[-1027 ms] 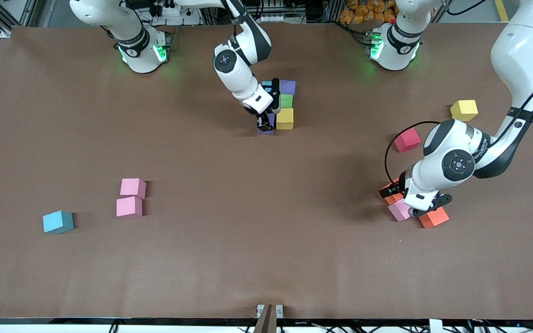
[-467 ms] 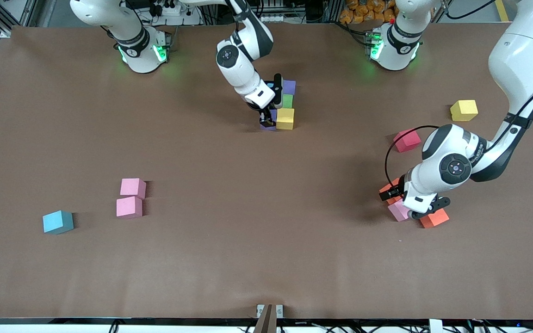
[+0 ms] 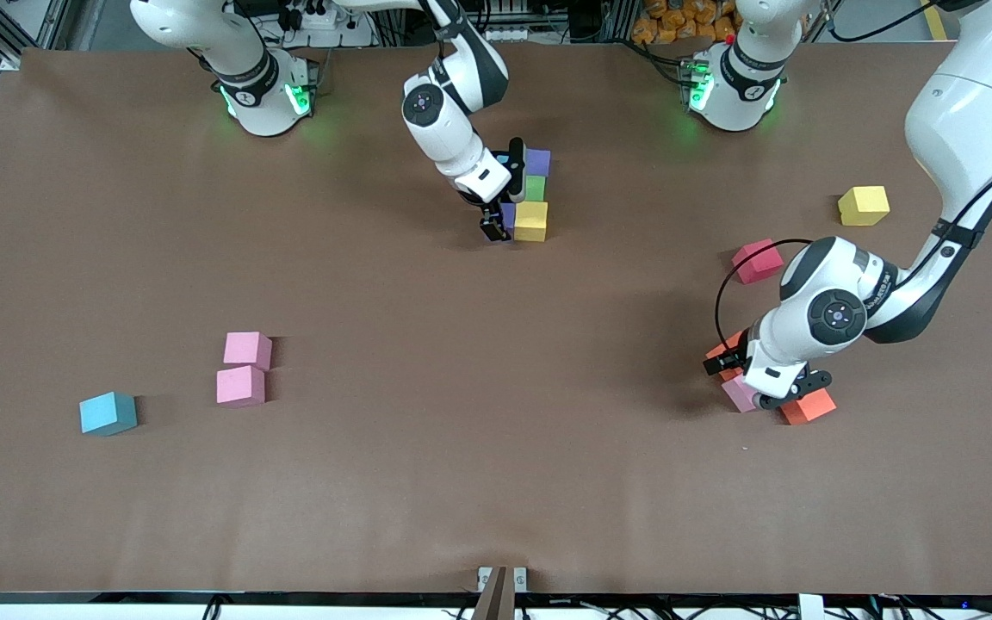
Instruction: Form number 2 with 11 blocks
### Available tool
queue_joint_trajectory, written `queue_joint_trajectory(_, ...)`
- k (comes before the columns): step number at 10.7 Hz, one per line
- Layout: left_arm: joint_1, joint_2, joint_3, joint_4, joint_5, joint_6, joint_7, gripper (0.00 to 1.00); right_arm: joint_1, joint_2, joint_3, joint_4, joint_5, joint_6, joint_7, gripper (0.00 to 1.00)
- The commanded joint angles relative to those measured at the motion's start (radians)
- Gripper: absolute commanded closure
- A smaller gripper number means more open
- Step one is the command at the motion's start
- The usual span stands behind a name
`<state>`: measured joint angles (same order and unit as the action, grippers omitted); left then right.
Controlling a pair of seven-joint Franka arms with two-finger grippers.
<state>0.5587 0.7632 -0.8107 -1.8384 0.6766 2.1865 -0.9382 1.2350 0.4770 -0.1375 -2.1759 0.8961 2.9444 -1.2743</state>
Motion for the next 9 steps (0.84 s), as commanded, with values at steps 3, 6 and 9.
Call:
queue_joint_trajectory(3, -0.008, 0.013, 0.007, 0.008, 0.029, 0.007, 0.087, 0.56, -0.025, -0.083, -0.001, -0.028, 0.043, -0.077, -0.027, 0.0)
queue_joint_trajectory(6, -0.034, 0.001, -0.001, 0.01, 0.008, -0.004, 0.082, 0.75, -0.052, -0.147, -0.005, -0.056, 0.043, -0.143, -0.033, 0.0)
queue_joint_trajectory(9, -0.075, -0.008, -0.03, 0.01, -0.095, -0.005, 0.006, 0.81, -0.124, -0.219, -0.027, -0.074, 0.04, -0.269, -0.069, 0.0)
